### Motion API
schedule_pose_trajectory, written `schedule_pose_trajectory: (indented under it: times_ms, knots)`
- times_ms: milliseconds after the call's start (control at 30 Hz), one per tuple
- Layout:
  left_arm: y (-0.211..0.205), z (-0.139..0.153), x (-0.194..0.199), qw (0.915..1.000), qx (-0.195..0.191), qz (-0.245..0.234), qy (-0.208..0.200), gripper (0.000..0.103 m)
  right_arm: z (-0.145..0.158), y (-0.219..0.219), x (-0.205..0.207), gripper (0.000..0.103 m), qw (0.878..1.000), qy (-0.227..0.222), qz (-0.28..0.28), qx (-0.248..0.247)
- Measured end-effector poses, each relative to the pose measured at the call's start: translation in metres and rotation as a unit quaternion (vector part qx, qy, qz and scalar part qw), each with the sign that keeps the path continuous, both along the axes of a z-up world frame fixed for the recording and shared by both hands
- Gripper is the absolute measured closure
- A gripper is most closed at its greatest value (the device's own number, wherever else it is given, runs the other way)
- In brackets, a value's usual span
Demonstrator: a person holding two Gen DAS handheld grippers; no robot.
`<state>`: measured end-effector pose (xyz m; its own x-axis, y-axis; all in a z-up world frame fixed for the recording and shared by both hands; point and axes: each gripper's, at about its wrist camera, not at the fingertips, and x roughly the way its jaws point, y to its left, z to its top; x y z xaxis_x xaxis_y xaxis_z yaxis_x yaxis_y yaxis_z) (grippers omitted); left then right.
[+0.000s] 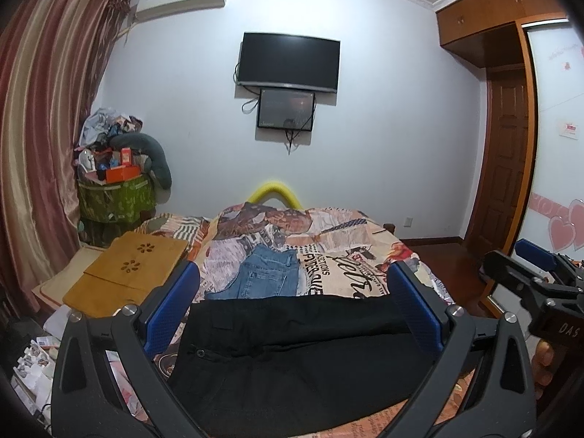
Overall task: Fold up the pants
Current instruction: 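Lower both grippers onto the black pants waistband and close them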
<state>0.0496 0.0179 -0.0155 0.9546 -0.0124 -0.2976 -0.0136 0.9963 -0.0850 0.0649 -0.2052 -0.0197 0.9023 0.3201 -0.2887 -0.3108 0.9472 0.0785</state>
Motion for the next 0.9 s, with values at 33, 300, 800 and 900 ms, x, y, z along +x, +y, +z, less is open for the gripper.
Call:
schedule_pose_trajectory:
  times_ms: [33,300,800,900]
  knots:
    - [0.003,-0.002,0.003,1.0000,-0.001,0.001,0.003,0.000,-0.001,0.003,0.002,0.000,1.000,0.004,0.001,0.001]
    - [0.037,-0.017,0.071,0.9987,0.007,0.023,0.044,0.000,-0.017,-0.005,0.062,0.000,0.999,0.039,-0.012,-0.022]
    - [0.126,-0.099,0.234,0.9751,0.036,0.077,0.205,0.007,-0.063,-0.017,0.155,0.000,0.992,0.098,-0.005,-0.078]
    - [0.138,-0.125,0.259,0.9660,0.028,0.087,0.242,0.008,-0.079,-0.022,0.179,0.000,0.987,0.136,0.000,-0.081]
